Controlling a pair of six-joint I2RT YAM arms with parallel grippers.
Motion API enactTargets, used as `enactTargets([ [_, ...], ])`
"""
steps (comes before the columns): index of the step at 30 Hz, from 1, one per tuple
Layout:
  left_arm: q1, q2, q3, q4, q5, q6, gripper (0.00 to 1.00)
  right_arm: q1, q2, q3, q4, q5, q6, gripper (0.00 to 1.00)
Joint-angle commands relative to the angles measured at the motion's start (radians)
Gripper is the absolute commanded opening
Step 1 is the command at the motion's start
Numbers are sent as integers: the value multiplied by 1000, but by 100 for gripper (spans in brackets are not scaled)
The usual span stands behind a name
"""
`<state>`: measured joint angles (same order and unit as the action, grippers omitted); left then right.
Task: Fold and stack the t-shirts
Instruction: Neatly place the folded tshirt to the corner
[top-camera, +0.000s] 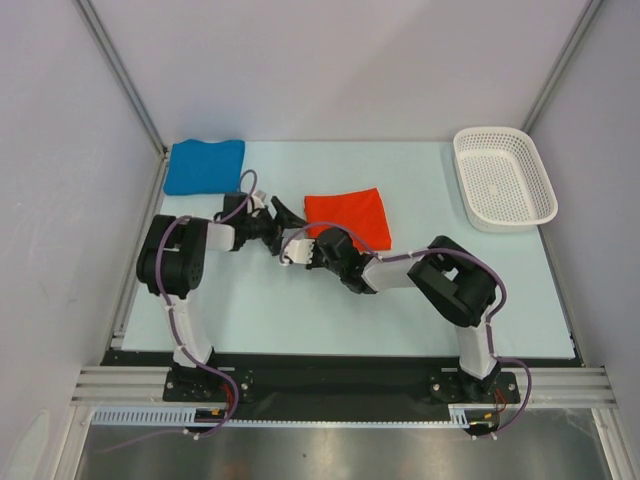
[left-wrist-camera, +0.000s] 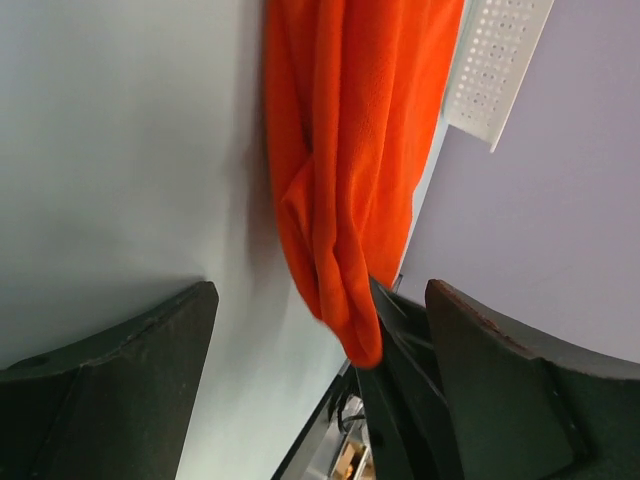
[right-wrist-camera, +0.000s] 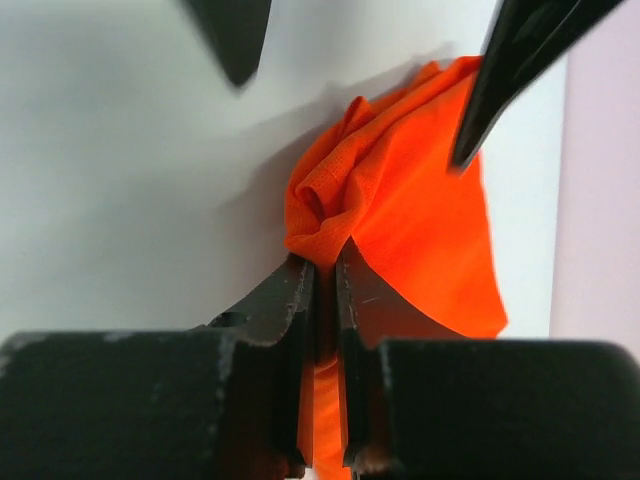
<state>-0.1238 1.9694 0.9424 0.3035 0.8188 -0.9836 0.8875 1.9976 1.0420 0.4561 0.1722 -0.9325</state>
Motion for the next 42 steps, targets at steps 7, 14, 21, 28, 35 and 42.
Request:
enactTargets([
  [7,-85,101,133,56,-36,-141,91,-13,-140,-39,12,-45,95,5],
  [14,-138,175,150,138,-23,-211,85,-21,-146,-66,39,-51,97,5],
  [21,-155,189,160,106,-53,-216,71,-32,-169,-88,70,-54,127,7],
  [28,-157,186,245,36,-98,-146,26,-24,-177,-97,104,-40,184,11],
  [35,-158,143,392,-235,-174,127,0,-16,-302,-30,-86,93,424,71],
  [42,-163,106,680,-637,-259,588,0,-16,-546,145,-774,227,793,100],
])
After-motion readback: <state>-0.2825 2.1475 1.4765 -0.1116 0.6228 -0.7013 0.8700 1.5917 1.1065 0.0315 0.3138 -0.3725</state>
